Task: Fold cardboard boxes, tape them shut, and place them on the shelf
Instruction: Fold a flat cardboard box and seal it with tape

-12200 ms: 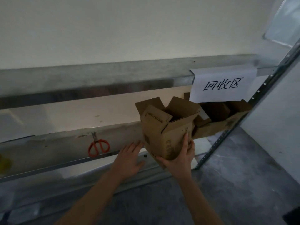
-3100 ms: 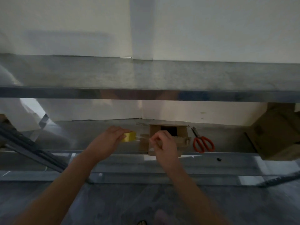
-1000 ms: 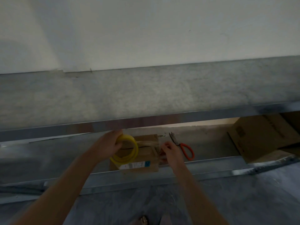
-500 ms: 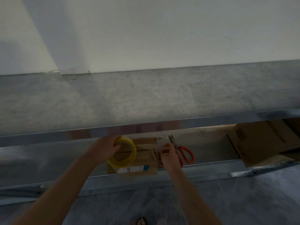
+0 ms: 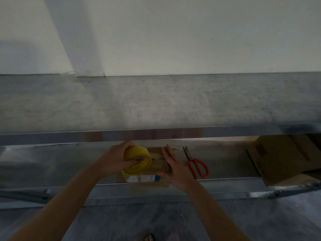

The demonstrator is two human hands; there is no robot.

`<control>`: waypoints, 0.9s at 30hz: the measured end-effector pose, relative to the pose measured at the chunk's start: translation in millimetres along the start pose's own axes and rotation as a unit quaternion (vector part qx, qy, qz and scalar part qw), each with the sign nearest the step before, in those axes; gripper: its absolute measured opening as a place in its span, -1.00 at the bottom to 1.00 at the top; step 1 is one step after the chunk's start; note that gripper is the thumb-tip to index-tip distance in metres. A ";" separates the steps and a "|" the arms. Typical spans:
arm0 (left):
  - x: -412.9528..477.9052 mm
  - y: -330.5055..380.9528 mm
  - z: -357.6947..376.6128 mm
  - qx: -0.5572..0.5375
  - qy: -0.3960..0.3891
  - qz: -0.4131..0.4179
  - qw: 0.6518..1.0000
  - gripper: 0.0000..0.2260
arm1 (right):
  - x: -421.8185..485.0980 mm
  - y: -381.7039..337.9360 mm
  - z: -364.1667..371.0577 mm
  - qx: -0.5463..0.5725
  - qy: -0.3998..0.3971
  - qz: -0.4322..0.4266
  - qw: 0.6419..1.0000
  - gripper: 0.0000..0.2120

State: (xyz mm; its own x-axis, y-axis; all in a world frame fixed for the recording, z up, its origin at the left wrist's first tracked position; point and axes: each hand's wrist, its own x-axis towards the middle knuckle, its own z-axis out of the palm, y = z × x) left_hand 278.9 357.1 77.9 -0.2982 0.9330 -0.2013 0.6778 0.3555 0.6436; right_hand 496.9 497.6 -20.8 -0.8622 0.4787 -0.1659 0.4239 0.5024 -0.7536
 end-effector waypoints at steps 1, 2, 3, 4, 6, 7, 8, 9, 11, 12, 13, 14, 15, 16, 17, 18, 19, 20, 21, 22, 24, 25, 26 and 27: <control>-5.6 -0.1 -5.4 -0.024 -0.002 0.001 1.000 -0.57 | -0.3 -0.8 0.1 0.018 0.006 0.000 1.000 -0.13; -10.0 -1.3 -10.1 -0.035 0.002 0.003 0.999 -0.52 | 0.0 -1.0 -0.8 0.030 0.006 0.006 0.999 -0.12; -13.5 -2.3 -14.1 -0.041 0.007 0.009 0.999 -0.50 | 0.3 -2.2 -2.7 0.039 0.006 0.015 0.999 -0.10; -14.9 -3.3 -17.1 -0.035 0.011 0.016 0.999 -0.49 | 1.8 -3.0 -5.3 0.042 0.003 0.028 0.999 -0.08; -13.9 -2.7 -20.5 -0.005 0.015 0.035 0.999 -0.53 | 4.8 -4.1 -10.0 0.029 0.000 0.036 0.999 -0.05; -12.4 -2.7 -21.3 0.012 0.015 0.045 0.999 -0.55 | 6.3 -4.5 -12.0 0.020 -0.003 0.037 0.999 -0.05; -11.3 -3.4 -21.6 0.028 0.016 0.053 0.998 -0.58 | 7.6 -5.1 -13.7 0.013 -0.005 0.037 0.999 -0.05; -10.7 -4.6 -22.2 0.038 0.019 0.059 0.997 -0.61 | 8.6 -5.8 -15.1 0.009 -0.006 0.037 0.999 -0.06; -10.9 -9.1 -24.1 0.042 0.033 0.066 0.996 -0.64 | 9.8 -6.2 -16.3 0.004 -0.006 0.038 0.999 -0.07; -11.2 -11.4 -25.2 0.039 0.039 0.067 0.996 -0.63 | 10.3 -6.4 -16.0 -0.001 -0.005 0.037 0.999 -0.07; -11.7 -13.5 -25.5 0.035 0.044 0.068 0.996 -0.61 | 9.9 -6.7 -14.7 -0.004 -0.007 0.037 0.999 -0.07; -11.3 -17.5 -24.7 0.032 0.048 0.071 0.996 -0.60 | 9.6 -5.8 -12.0 0.000 -0.010 0.038 0.999 -0.07; -10.8 -19.5 -23.7 0.027 0.053 0.078 0.995 -0.60 | 8.5 -4.7 -9.3 0.009 -0.011 0.040 0.999 -0.06; -10.3 -21.6 -22.7 0.020 0.059 0.078 0.995 -0.62 | 7.8 -3.3 -6.6 0.019 -0.011 0.040 0.999 -0.06; -10.8 -24.4 -22.2 0.012 0.067 0.073 0.995 -0.63 | 6.9 -2.5 -4.7 0.029 -0.010 0.041 0.999 -0.07; -12.0 -28.1 -21.6 -0.001 0.075 0.064 0.995 -0.65 | 6.2 -2.0 -3.4 0.038 -0.008 0.041 0.998 -0.08; -13.5 -32.5 -20.8 -0.022 0.078 0.057 0.995 -0.66 | 5.7 -1.8 -2.8 0.046 -0.007 0.042 0.998 -0.08; -15.5 -37.9 -19.5 -0.042 0.079 0.052 0.995 -0.65 | 5.6 -1.4 -1.9 0.052 -0.006 0.041 0.998 -0.09; -17.2 -42.2 -18.1 -0.055 0.079 0.051 0.994 -0.64 | 5.5 -1.3 -1.1 0.056 -0.005 0.040 0.998 -0.09; -18.5 -43.3 -17.3 -0.058 0.078 0.052 0.994 -0.62 | 5.7 -0.7 -0.2 0.060 -0.001 0.038 0.997 -0.09; -19.1 -40.5 -18.3 -0.045 0.084 0.066 0.993 -0.62 | 5.8 0.3 1.9 0.068 0.006 0.036 0.997 -0.10; -18.5 -37.7 -21.1 -0.032 0.092 0.069 0.993 -0.60 | 5.7 0.3 2.5 0.072 0.009 0.038 0.997 -0.10; -18.0 -35.3 -25.2 -0.020 0.098 0.064 0.993 -0.59 | 6.2 0.4 2.9 0.074 0.009 0.040 0.996 -0.10; -18.0 -34.2 -29.4 -0.008 0.102 0.058 0.993 -0.59 | 5.9 0.5 3.2 0.072 0.009 0.042 0.996 -0.10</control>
State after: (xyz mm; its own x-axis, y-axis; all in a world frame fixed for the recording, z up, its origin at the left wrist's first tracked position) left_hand 241.3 326.5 81.2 -0.3505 0.9362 0.0269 0.7046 0.2447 0.6661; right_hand 491.2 498.4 -24.2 -0.8197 0.5277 -0.2226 0.4492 0.3512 -0.8215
